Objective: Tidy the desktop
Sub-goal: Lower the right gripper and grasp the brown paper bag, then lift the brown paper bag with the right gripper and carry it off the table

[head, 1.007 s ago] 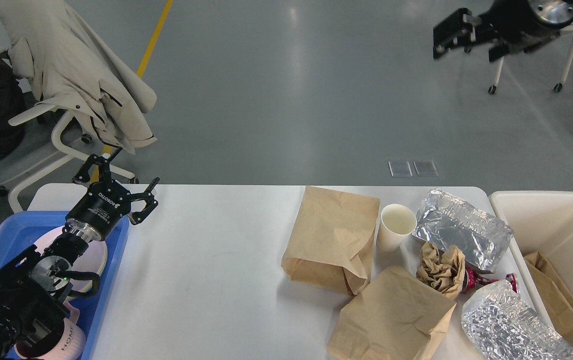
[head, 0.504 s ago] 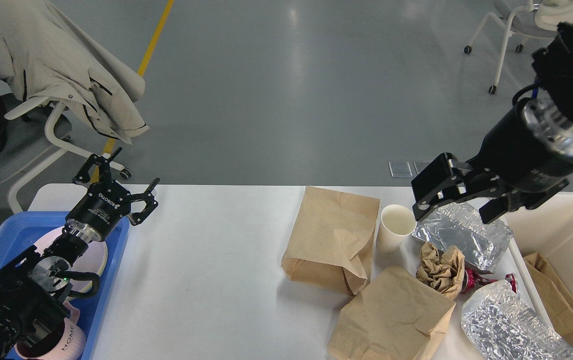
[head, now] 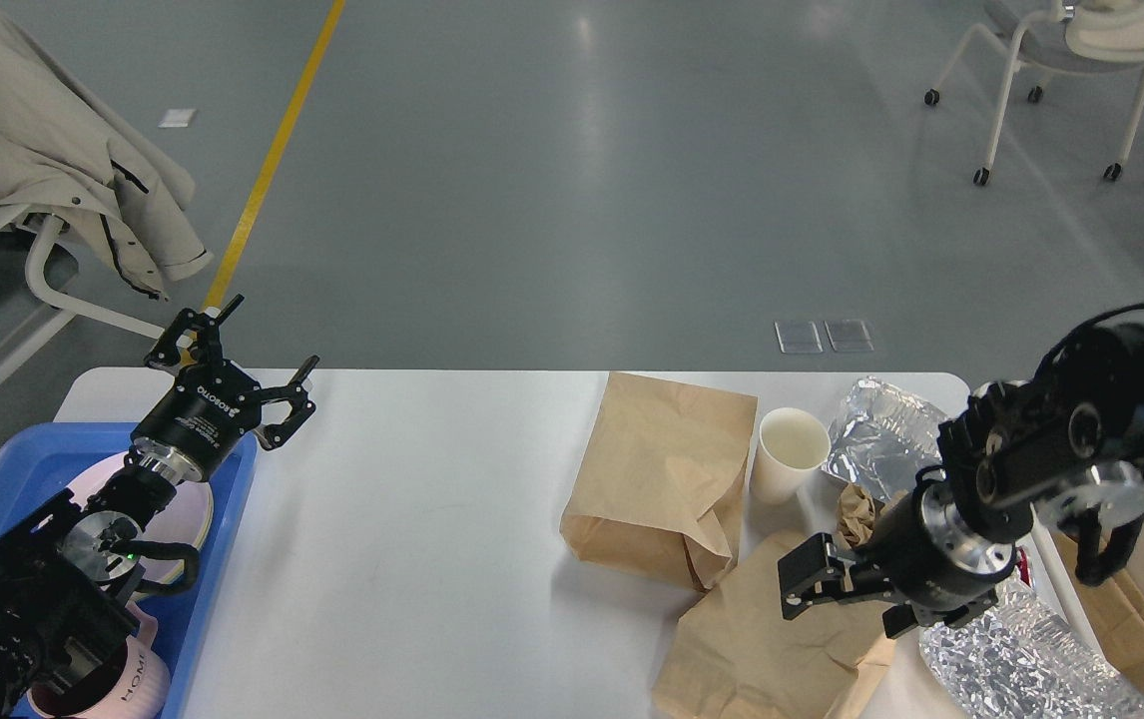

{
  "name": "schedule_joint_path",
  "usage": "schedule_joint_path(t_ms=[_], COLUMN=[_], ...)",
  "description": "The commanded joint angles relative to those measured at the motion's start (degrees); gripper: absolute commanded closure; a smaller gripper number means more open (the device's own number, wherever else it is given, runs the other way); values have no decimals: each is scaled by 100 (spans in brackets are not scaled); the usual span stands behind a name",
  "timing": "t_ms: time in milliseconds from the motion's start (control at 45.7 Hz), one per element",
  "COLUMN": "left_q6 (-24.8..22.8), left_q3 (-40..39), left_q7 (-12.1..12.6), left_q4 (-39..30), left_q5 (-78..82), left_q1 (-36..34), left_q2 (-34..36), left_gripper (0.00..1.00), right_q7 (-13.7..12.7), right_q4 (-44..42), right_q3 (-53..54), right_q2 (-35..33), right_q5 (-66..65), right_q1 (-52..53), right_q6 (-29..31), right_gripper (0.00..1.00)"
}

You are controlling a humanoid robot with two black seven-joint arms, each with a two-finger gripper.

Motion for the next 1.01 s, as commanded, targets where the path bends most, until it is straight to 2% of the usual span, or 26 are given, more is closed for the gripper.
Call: schedule_joint_path(t_ms=[0, 175, 285, 372, 613, 701, 723, 767, 788, 810, 854, 986], left_q6=[0, 0, 0, 0, 0, -9, 0, 0, -9, -9, -9, 0], left_q3=[0, 0, 0, 0, 0, 0, 0, 0, 0, 0, 0, 0], left_q7=[0, 0, 0, 0, 0, 0, 0, 0, 0, 0, 0, 0], left_q4=[-1, -1, -1, -1, -1, -1, -1, -1, -1, -1, -1, -1], left_q5=[-4, -4, -4, -4, -4, -4, -4, -4, -4, -4, -4, -4], left_q1=[0, 0, 0, -9, -9, -9, 0, 0, 0, 0, 0, 0], left_q2=[0, 0, 0, 0, 0, 0, 0, 0, 0, 0, 0, 0], left_gripper=[0, 0, 0, 0, 0, 0, 0, 0, 0, 0, 0, 0], right_q7=[2, -33, -147, -279, -332, -279, -262, -244, -244, -244, -244, -244], right_q4=[-7, -50, -191, -279, -577, -666, -666, -666, -666, -666, -657, -657], right_q3=[129, 296, 332, 305, 314, 332, 332, 340, 332, 332, 340, 340], right_q2=[76, 128, 190, 207, 172, 181, 181, 172, 172, 164, 155, 102], right_q5=[228, 281, 395, 395, 430, 510, 510, 501, 492, 492, 466, 475], right_q1=[-595, -1298, -1773, -2072, -2581, -2793, -2819, -2819, -2819, -2819, -2811, -2749], right_q6=[-576, -1420, -2035, -2273, -2668, -2967, -3029, -3064, -3073, -3073, -3064, -3100], right_gripper=[0, 0, 0, 0, 1, 26, 35, 68, 89, 90, 100, 100])
